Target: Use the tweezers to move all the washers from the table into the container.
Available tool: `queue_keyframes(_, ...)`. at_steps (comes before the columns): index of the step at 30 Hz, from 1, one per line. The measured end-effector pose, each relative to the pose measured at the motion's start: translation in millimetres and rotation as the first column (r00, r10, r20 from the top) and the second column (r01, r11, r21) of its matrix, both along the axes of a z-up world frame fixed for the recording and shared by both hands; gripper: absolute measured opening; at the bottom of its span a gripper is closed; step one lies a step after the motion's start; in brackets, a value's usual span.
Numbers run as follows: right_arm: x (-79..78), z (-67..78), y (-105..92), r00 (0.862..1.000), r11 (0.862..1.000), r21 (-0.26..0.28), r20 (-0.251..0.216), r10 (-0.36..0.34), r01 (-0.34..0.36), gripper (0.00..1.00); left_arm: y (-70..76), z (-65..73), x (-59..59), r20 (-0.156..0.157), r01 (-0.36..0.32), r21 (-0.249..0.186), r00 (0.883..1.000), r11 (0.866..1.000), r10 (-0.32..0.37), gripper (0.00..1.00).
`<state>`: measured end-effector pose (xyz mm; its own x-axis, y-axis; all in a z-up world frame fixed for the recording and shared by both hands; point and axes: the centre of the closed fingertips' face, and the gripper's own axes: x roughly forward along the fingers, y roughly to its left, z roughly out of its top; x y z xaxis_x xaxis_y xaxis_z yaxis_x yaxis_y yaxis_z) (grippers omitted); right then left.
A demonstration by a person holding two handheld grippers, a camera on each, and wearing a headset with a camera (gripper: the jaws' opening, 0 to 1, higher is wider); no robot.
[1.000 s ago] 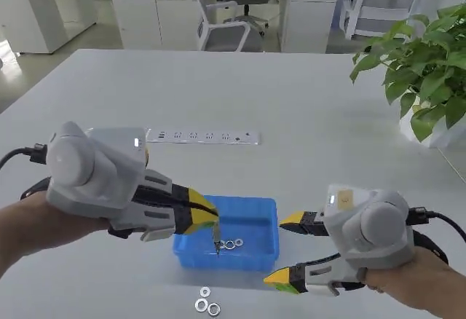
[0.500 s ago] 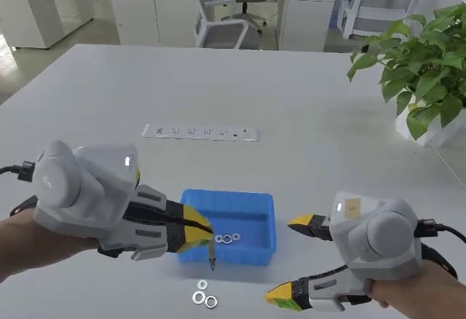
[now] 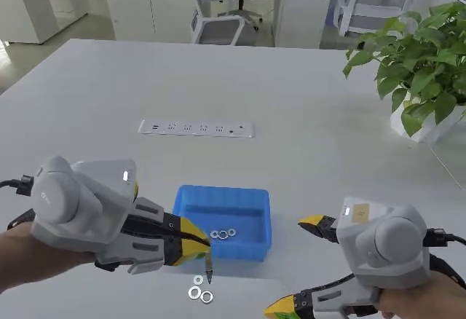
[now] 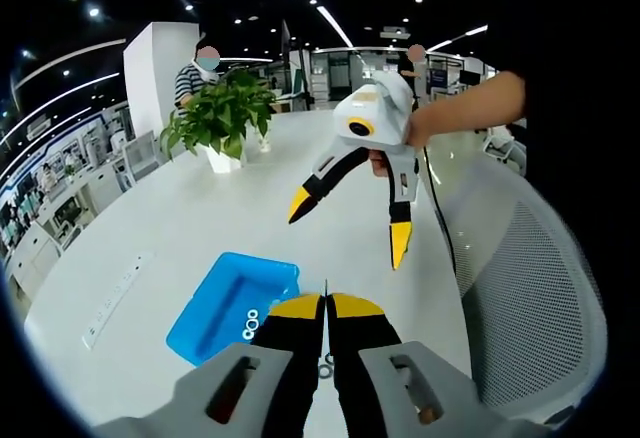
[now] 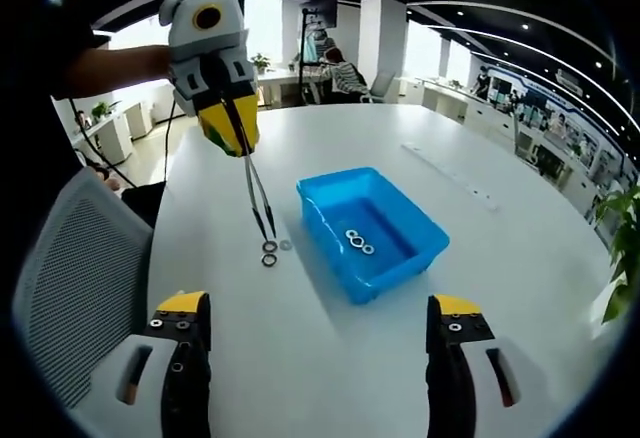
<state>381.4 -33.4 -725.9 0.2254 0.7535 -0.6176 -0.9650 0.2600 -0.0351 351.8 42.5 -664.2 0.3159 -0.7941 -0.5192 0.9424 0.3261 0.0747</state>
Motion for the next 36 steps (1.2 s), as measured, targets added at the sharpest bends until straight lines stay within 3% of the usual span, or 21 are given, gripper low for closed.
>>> queue_keyframes(5,-3.0,0.2,2.1,1.000,1.000,0.022,-0.018,-0.011,0.012,0.97,0.8,-4.4,-2.5,-0.008,0.003,0.001,1.000,1.000,-0.003,0.05)
queue_keyframes(10,-4.1,1.2,4.5,1.000,0.999,0.039,-0.007,-0.007,0.007,1.00,0.8,-7.0,-3.8,-0.008,0.004,-0.005,1.000,1.000,-0.004,0.05)
queue_keyframes(36,-10.6,-12.0,0.6,1.000,1.000,0.018,-0.028,0.001,0.000,0.99,-0.3,-29.1,-6.5,-0.032,0.012,-0.003,0.999,1.000,-0.012,0.05)
